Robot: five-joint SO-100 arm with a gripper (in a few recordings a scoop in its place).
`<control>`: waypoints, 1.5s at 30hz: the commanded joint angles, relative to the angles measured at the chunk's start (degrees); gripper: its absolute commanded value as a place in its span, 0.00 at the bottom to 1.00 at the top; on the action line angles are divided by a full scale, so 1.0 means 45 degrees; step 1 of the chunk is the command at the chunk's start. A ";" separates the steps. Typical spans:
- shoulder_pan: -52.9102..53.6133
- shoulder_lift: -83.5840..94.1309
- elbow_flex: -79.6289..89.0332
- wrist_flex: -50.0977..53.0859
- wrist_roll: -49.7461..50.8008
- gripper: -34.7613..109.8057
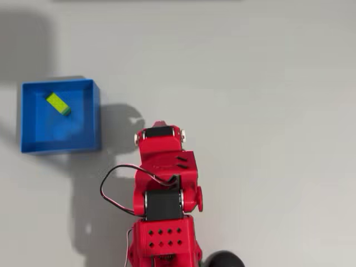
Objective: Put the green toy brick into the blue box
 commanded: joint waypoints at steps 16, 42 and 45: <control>0.0488 0.3594 0.2871 -0.0527 0.0312 0.24; 0.0488 0.3613 0.2871 -0.0352 0.0566 0.24; 0.0488 0.3613 0.2871 -0.0352 0.0566 0.24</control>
